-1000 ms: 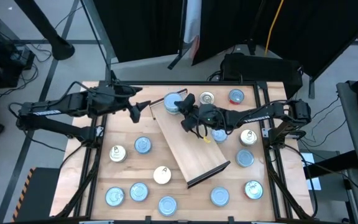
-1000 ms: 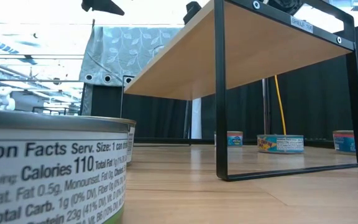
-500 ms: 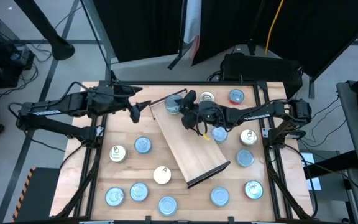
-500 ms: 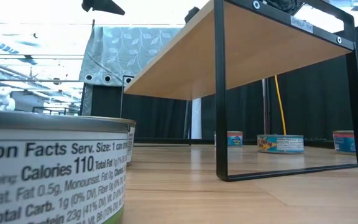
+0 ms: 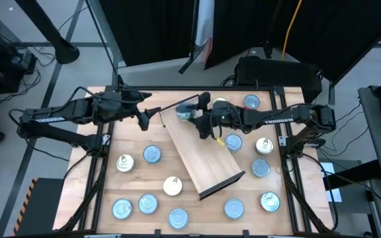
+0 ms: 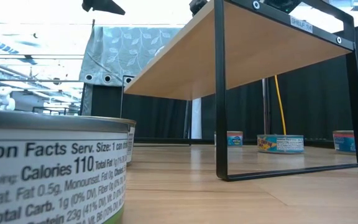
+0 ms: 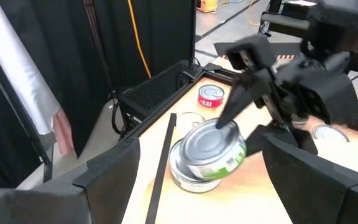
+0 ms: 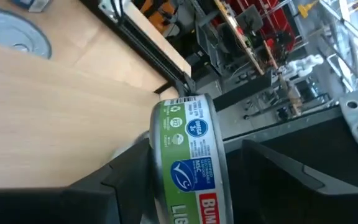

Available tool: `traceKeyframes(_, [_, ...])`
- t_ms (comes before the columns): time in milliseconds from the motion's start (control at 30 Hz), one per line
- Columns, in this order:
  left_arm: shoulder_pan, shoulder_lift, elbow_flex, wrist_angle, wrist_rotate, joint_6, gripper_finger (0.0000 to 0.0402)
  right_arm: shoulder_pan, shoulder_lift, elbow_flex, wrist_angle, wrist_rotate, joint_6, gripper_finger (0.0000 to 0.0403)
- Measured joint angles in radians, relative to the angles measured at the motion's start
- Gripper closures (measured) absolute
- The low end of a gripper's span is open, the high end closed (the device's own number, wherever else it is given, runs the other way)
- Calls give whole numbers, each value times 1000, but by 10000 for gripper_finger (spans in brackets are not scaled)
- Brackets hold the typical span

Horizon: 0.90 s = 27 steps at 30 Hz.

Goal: Stack canned seafood by type on shelf
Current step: Stack the green tuna can on top of the other green tuna can on the shelf

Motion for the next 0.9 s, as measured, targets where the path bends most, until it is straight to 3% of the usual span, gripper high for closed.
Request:
traceKeyframes(367, [0, 0, 0, 0, 25, 1, 63, -20, 0, 26, -81, -59, 96, 167])
traceKeyframes(767, [0, 0, 0, -1, 68, 0, 63, -97, 0, 26, -67, -254, 257, 167])
traceKeyframes(900, [0, 0, 0, -13, 68, 4, 63, -88, -13, 26, -75, -248, 250, 167])
